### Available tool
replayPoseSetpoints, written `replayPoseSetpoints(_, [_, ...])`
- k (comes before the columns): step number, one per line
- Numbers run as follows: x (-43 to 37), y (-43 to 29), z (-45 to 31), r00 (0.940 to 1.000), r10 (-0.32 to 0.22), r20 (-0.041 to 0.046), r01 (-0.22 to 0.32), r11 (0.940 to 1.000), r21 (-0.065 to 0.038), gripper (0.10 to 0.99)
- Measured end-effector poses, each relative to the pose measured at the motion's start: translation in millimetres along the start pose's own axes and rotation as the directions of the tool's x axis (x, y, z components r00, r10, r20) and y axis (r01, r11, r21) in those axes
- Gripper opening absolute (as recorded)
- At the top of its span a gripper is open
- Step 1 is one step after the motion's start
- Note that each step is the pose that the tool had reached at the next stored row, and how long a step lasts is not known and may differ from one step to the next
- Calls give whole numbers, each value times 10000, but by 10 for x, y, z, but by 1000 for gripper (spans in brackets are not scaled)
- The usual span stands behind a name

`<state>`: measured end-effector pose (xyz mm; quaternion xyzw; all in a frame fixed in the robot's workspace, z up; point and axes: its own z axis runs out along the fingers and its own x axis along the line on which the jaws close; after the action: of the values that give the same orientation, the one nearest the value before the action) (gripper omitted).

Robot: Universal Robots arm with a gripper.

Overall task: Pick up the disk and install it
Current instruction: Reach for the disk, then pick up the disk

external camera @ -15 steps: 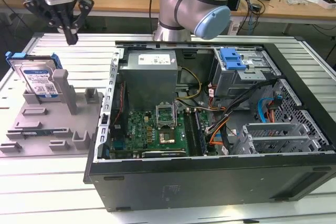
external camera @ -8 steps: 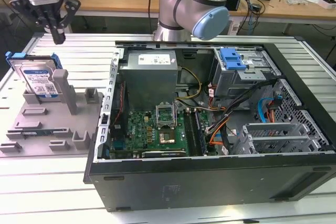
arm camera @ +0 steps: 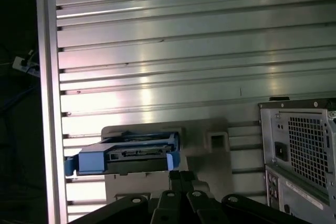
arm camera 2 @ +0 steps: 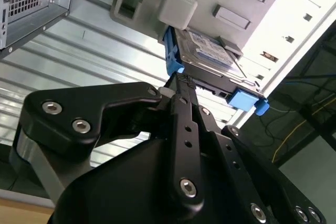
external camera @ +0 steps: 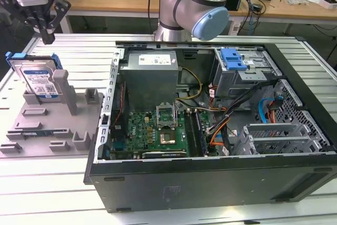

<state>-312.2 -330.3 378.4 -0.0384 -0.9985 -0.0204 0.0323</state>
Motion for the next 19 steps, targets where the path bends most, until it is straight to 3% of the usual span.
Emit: replayPoseSetpoints(19, [0,2,0,10000,1,-29,-1,10000,5,106])
